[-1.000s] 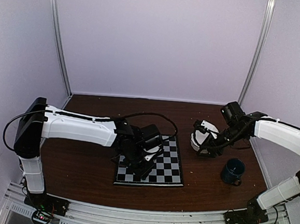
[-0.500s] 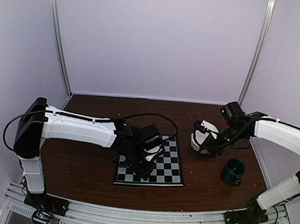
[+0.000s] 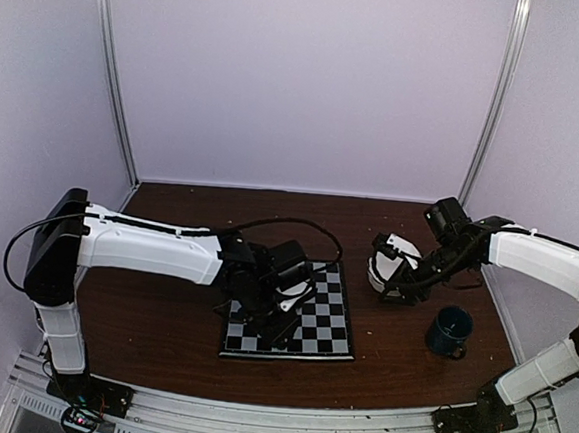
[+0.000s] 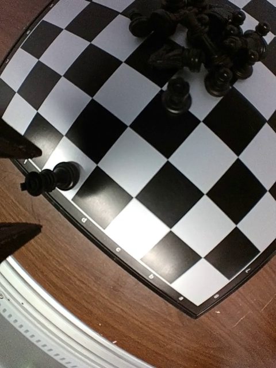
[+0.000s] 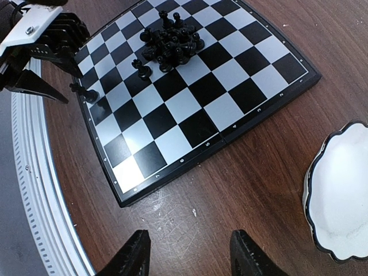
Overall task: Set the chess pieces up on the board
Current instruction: Adjust the king at e8, then pick up the rook from the chessboard.
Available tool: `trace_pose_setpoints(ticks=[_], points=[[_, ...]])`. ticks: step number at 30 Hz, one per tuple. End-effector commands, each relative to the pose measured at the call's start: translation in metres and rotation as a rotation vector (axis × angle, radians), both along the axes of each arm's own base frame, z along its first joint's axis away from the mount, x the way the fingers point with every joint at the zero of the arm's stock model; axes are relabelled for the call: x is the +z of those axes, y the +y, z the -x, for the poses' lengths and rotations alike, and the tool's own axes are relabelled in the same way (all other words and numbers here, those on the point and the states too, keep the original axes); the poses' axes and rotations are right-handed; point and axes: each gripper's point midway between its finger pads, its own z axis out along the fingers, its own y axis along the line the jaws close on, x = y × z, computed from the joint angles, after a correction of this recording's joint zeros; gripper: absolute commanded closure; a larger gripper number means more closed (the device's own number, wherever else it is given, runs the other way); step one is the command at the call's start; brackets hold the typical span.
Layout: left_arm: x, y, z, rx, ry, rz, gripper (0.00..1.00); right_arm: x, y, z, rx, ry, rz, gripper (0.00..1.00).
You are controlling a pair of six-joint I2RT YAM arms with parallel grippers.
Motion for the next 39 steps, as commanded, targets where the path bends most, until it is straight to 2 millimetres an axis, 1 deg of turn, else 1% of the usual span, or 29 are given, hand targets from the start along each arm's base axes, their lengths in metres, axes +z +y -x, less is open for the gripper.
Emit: trace_pose_setpoints(ticks=[1, 2, 5, 9, 14, 17, 18, 19, 22, 25, 29, 31, 35, 37, 39], points=[[0.023, -0.001, -0.002, -0.019, -0.036, 0.033, 0.57, 0.003, 0.002, -0.001, 0.000, 0.003, -0.019, 0.50], [0.030, -0.003, -0.003, -0.028, -0.050, 0.046, 0.55, 0.002, 0.002, -0.002, 0.003, 0.003, -0.019, 0.50], [0.051, -0.005, -0.009, -0.051, -0.096, 0.067, 0.53, 0.000, 0.002, -0.001, 0.011, 0.012, -0.011, 0.50], [0.078, 0.004, -0.022, -0.048, -0.154, 0.079, 0.51, 0.004, 0.002, 0.000, 0.017, 0.004, -0.013, 0.50], [0.110, 0.033, -0.063, 0.052, -0.301, 0.105, 0.49, 0.014, -0.001, 0.002, 0.041, -0.024, 0.004, 0.50], [0.130, 0.050, -0.092, 0.156, -0.390, 0.157, 0.48, 0.016, -0.002, 0.002, 0.056, -0.032, 0.010, 0.50], [0.138, 0.055, -0.102, 0.195, -0.421, 0.188, 0.46, 0.016, -0.001, 0.003, 0.063, -0.029, 0.012, 0.50], [0.142, 0.063, -0.111, 0.231, -0.444, 0.203, 0.43, 0.016, -0.001, 0.003, 0.068, -0.024, 0.014, 0.50], [0.143, 0.084, -0.133, 0.294, -0.456, 0.218, 0.40, 0.020, 0.003, 0.003, 0.089, -0.010, 0.016, 0.50], [0.133, 0.104, -0.152, 0.327, -0.432, 0.176, 0.40, 0.022, 0.007, 0.005, 0.112, -0.007, 0.025, 0.50], [0.121, 0.118, -0.157, 0.328, -0.418, 0.127, 0.40, 0.022, 0.011, 0.005, 0.132, -0.026, 0.047, 0.50], [0.120, 0.123, -0.158, 0.334, -0.408, 0.118, 0.40, 0.023, 0.013, 0.004, 0.137, -0.034, 0.055, 0.51], [0.131, 0.138, -0.164, 0.323, -0.423, 0.090, 0.41, 0.024, 0.020, 0.001, 0.165, -0.032, 0.068, 0.52], [0.140, 0.149, -0.169, 0.310, -0.437, 0.071, 0.41, 0.025, 0.025, -0.003, 0.177, -0.048, 0.088, 0.53], [0.143, 0.167, -0.180, 0.317, -0.445, 0.042, 0.42, 0.026, 0.032, -0.007, 0.197, -0.055, 0.098, 0.54]])
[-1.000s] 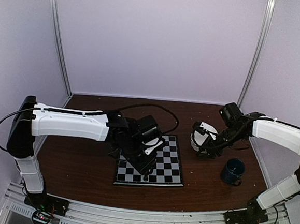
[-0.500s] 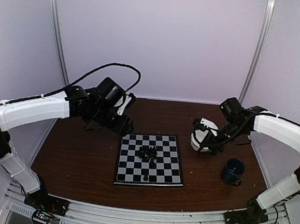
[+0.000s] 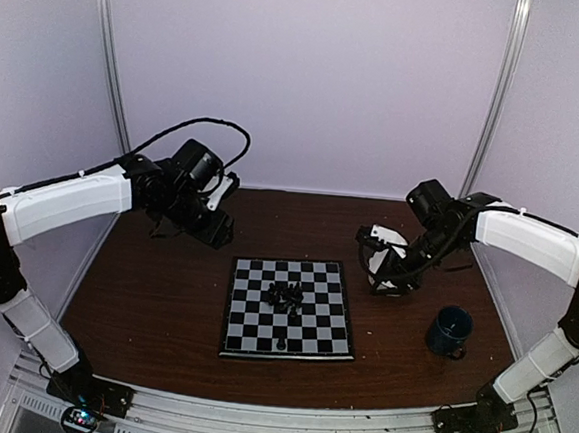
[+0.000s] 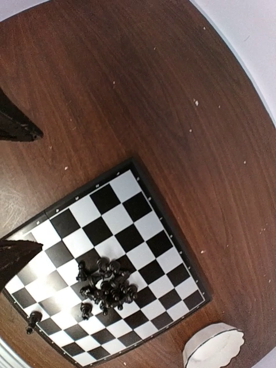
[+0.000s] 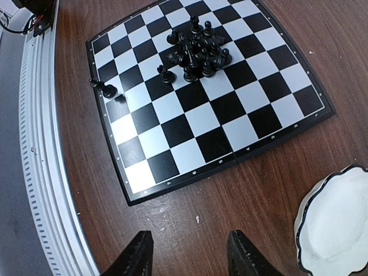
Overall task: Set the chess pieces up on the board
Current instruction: Pick up the rook from the chessboard.
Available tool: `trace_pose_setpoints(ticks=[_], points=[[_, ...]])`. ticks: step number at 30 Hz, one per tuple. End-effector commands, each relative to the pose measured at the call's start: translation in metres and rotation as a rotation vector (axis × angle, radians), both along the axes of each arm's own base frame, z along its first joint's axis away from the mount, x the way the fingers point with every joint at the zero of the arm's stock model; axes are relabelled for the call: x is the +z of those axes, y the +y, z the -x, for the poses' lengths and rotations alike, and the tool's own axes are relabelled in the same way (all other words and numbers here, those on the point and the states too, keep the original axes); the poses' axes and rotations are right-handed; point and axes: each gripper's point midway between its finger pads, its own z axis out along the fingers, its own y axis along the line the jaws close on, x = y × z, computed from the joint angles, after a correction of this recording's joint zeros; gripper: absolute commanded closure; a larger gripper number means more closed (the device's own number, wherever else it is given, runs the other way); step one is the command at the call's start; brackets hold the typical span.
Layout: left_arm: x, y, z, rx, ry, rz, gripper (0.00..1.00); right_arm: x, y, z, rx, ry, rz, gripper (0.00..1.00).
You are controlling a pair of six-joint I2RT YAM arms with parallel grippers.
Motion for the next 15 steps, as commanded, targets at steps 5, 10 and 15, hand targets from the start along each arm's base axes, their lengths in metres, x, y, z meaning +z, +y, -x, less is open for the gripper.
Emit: trace_pose_setpoints(ticks=[5, 10, 15], points=[[0.018, 0.064, -0.043, 0.034, -0.032, -0.024, 0.42, 0.007, 0.031, -0.017, 0.086, -0.055, 0.057, 0.56], [-0.005, 0.082, -0.058, 0.072, -0.028, 0.086, 0.41, -0.001, 0.066, -0.022, 0.134, -0.049, 0.072, 0.58], [-0.029, 0.103, -0.066, 0.133, -0.034, 0.076, 0.43, -0.027, 0.103, -0.013, 0.232, -0.021, 0.137, 0.63]])
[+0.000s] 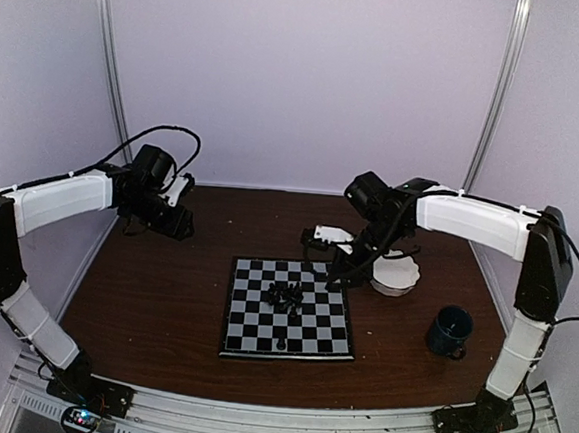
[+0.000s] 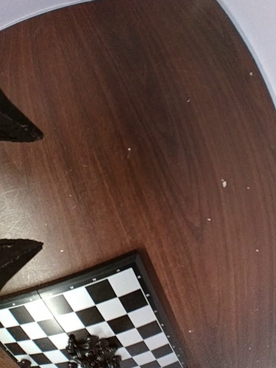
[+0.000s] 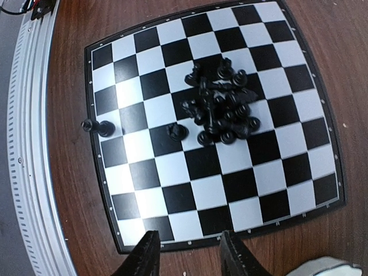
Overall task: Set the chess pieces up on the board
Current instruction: Pick up the rook from the chessboard.
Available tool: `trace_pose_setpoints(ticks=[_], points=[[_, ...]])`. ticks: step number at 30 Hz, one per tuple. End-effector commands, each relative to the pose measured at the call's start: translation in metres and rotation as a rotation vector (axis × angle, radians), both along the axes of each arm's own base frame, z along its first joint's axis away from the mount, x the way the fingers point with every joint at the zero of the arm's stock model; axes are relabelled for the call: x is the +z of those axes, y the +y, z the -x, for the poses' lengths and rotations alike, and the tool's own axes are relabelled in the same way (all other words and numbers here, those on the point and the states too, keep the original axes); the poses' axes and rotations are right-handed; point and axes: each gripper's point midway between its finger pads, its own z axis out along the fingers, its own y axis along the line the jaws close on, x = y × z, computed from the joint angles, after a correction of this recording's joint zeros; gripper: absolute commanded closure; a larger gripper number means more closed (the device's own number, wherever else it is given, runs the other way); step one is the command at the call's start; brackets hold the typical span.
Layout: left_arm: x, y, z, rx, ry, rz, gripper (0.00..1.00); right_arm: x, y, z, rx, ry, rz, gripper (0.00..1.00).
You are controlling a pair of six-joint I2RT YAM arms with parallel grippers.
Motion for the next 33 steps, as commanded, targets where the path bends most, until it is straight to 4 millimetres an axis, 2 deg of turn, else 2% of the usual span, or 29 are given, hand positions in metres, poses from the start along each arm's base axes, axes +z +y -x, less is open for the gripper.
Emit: trace_pose_setpoints(ticks=[1, 5, 10, 21, 26, 33], points=[[0.008, 0.002, -0.015, 0.009, -0.065, 0.056, 0.43, -0.021, 0.025, 0.009, 0.070, 0.014, 0.076, 0.64], [0.015, 0.005, -0.016, 0.021, -0.077, 0.087, 0.44, -0.031, 0.046, 0.010, 0.126, 0.012, 0.111, 0.67], [0.022, 0.007, -0.013, 0.021, -0.088, 0.095, 0.45, -0.044, 0.060, 0.010, 0.163, 0.006, 0.158, 0.70], [0.032, 0.007, -0.010, 0.014, -0.110, 0.109, 0.45, -0.056, 0.067, 0.020, 0.188, 0.012, 0.184, 0.70], [0.032, 0.007, -0.009, 0.012, -0.111, 0.108, 0.45, -0.059, 0.072, 0.018, 0.187, -0.008, 0.190, 0.66], [0.031, 0.006, -0.009, 0.007, -0.105, 0.114, 0.45, -0.069, 0.077, 0.014, 0.176, -0.004, 0.204, 0.65]])
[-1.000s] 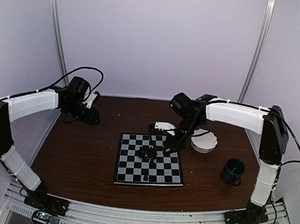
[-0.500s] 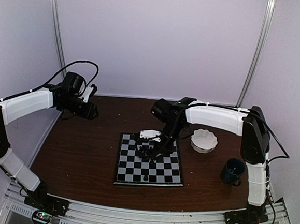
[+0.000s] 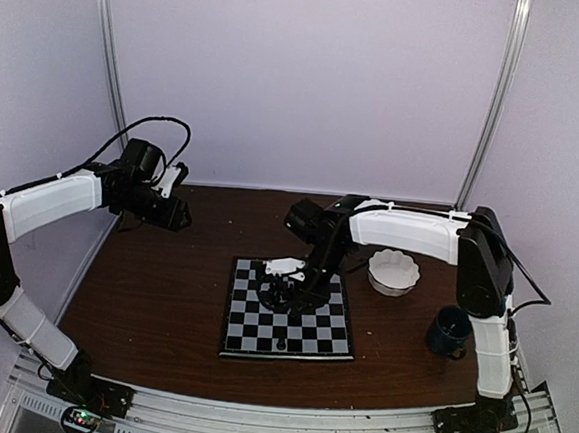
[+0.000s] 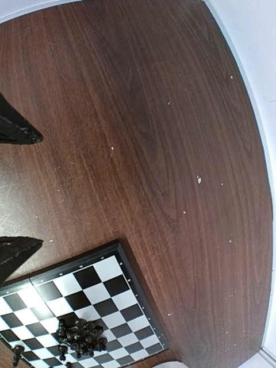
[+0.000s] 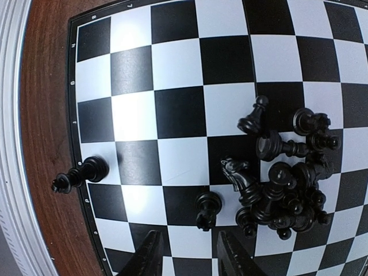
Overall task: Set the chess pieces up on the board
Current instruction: Pick up the rook from the chessboard.
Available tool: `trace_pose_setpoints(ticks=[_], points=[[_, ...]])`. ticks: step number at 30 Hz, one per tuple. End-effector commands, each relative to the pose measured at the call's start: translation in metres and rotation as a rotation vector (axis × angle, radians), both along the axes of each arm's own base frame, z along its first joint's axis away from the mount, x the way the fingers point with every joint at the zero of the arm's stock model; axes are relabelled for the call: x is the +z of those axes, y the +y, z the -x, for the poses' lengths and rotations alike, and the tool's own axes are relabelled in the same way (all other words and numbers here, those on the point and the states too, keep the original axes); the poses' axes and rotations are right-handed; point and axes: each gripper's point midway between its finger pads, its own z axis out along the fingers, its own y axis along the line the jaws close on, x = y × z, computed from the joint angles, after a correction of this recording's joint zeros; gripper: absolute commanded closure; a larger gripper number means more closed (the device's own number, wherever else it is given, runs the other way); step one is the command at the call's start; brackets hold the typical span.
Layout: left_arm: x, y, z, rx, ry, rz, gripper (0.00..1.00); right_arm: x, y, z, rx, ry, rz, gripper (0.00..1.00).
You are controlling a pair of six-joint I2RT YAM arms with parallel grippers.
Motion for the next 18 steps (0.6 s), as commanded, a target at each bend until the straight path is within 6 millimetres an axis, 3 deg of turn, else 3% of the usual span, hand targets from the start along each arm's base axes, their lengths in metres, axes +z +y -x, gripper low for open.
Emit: trace_pose_setpoints(ticks=[1, 11, 18], points=[[0.0132, -0.0005, -0.0037, -0.001, -0.045, 0.029, 0.45, -0.0055, 0.0073, -0.0063, -0.006, -0.021, 0.012, 0.65], [0.0129, -0.0030, -0.0034, -0.009, -0.040, 0.040, 0.46, -0.0147, 0.0116, -0.0141, -0.021, -0.037, 0.028, 0.70], [0.0121, -0.0045, -0.0031, -0.014, -0.035, 0.047, 0.46, -0.0064, 0.0105, -0.0130, -0.023, -0.047, 0.013, 0.91]])
